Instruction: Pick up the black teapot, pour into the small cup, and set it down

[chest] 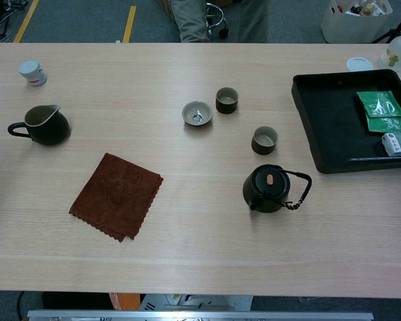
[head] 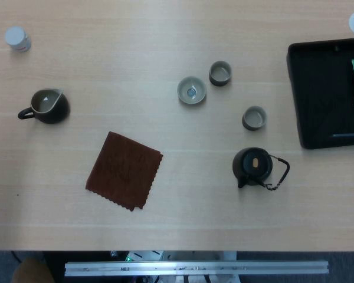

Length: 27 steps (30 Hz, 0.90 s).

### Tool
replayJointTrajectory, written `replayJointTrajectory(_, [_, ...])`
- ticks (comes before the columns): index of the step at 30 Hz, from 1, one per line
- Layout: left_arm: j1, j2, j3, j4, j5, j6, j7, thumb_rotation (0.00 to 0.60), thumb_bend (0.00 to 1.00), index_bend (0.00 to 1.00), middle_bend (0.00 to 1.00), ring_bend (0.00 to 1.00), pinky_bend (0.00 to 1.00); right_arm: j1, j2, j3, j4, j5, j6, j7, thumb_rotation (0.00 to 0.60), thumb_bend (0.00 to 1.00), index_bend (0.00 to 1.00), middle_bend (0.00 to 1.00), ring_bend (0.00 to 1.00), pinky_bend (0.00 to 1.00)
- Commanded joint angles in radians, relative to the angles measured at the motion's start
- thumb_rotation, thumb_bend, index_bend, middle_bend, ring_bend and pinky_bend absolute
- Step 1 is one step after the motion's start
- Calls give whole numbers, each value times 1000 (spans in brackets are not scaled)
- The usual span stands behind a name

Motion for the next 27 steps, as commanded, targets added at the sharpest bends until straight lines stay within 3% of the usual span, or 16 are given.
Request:
replayJointTrajectory(1, [2,1,1,0,0,2,0,600,388,138,205,176,186,33,-15,-24,-3,-28,-61,-11,600,0,353,392,258,357])
replayJointTrajectory(16, [32,13,8,16,0,38,-34,600,389,138,205,176,186,192,-137,-16,-42,-61,-299,-176,600,0,317,366,209,305])
replayJointTrajectory(27, [48,19,9,33,-7,50,-58,600,389,138,205,176,186,274,-210,-16,-65,-30,-435,-290,600,0,144,228,90,206])
